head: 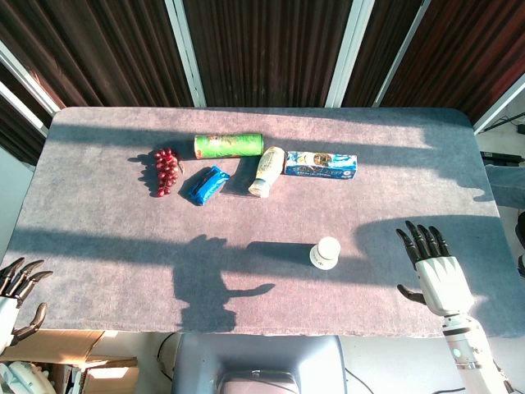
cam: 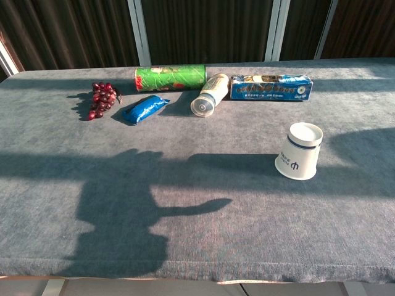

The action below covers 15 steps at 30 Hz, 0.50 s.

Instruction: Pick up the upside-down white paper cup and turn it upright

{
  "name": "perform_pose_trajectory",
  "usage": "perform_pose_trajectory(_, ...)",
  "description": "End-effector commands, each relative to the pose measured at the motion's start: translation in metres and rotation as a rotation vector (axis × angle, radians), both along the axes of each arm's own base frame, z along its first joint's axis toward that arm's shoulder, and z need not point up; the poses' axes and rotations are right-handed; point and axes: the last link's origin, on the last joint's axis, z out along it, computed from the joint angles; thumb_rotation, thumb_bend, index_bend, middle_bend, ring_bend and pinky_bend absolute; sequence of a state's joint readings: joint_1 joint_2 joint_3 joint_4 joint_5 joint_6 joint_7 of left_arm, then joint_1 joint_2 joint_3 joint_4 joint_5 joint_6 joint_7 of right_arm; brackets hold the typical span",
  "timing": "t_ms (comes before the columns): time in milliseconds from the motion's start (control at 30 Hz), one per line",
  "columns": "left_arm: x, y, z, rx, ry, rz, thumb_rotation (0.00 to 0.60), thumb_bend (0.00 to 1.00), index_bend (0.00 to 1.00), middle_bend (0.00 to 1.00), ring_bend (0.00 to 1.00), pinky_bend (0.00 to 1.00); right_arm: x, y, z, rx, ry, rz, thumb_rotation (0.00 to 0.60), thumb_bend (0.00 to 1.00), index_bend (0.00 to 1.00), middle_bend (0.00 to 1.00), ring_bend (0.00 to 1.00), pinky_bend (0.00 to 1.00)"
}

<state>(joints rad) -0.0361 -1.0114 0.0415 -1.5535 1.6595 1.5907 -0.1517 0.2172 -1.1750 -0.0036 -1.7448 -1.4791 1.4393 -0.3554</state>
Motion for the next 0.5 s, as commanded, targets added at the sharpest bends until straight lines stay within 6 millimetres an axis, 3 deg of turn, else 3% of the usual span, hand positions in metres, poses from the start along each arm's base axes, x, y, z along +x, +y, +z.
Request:
perform_pose_trajectory(33, 0.0, 0.0, 0.001, 0.001, -0.001, 0.001, 0.6, 0.48, 0.25, 0.13, 0.04, 0.14, -0.001, -0.001, -0.002, 0.005, -0.003, -0.005, 0.6, 0.28, 0.1, 0.11, 0.04, 0.16)
perform_pose_trajectory(300, 0.001, -0.001, 0.0, -0.004, -0.004, -0.005, 0.6, 0.48, 0.25, 0.13, 0.04, 0.14, 0.006, -0.01, -0.01, 0.046, -0.021, 0.036, 0.6, 0.28, 0.1, 0.11, 0.04, 0.17)
perform_pose_trajectory(500, 0.001, 0.0, -0.003, -0.021, 0.003, -0.008, 0.6, 0.48, 0.25, 0.13, 0.04, 0.14, 0.019, -0.034, -0.035, 0.124, -0.02, 0.105, 0.6, 0.28, 0.11, 0.11, 0.04, 0.17)
